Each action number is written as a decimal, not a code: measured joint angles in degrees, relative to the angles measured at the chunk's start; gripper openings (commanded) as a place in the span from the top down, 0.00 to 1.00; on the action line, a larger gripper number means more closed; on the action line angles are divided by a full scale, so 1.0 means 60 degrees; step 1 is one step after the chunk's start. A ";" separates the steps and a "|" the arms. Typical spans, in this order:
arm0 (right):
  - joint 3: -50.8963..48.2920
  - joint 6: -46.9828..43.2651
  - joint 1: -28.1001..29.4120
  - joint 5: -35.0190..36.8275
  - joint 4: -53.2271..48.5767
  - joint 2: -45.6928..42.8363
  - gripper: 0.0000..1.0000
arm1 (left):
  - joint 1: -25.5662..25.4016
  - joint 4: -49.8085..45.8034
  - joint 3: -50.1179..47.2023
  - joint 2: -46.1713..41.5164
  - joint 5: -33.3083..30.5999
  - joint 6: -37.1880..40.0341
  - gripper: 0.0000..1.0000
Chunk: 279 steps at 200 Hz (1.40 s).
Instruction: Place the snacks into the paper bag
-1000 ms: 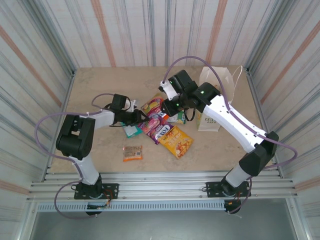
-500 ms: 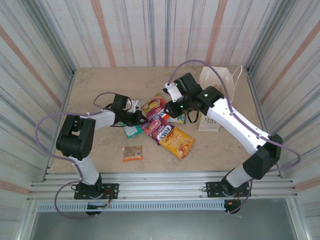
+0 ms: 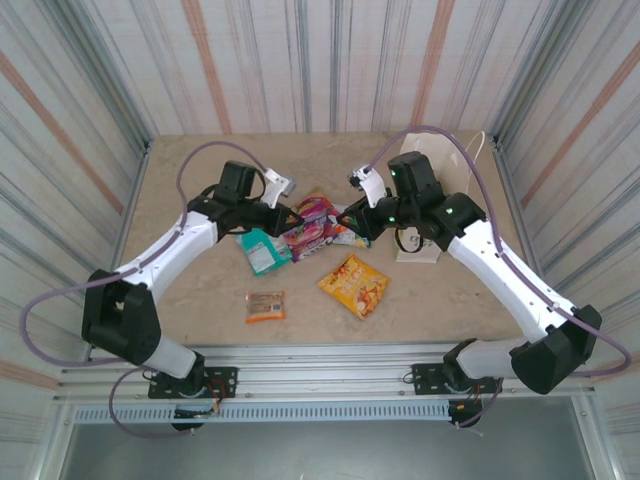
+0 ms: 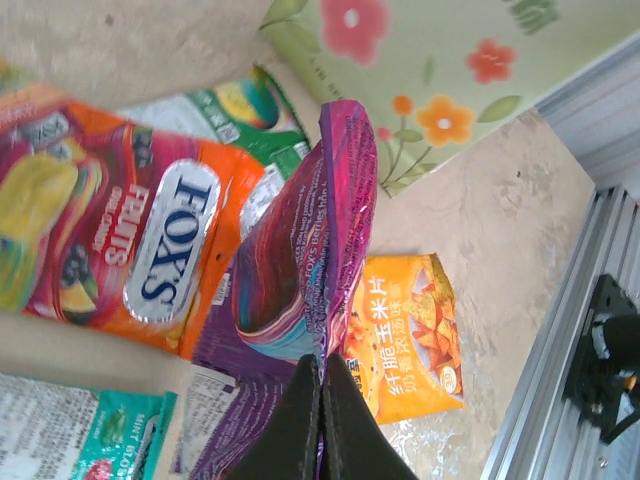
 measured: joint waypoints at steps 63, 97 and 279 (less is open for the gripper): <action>-0.0353 -0.1144 -0.0623 -0.0794 0.0648 -0.0350 0.39 | -0.0860 -0.1392 0.0871 -0.1563 0.0226 0.2251 1.00; -0.0831 -0.1621 -0.0776 -0.1534 0.1024 -0.0641 0.38 | -0.1013 -0.1585 0.1220 -0.1923 0.0667 0.2692 1.00; -0.1610 -0.2477 -0.0703 -0.3894 0.2025 -0.0204 0.78 | -0.1188 -0.0962 0.1931 -0.1734 0.1166 0.2033 1.00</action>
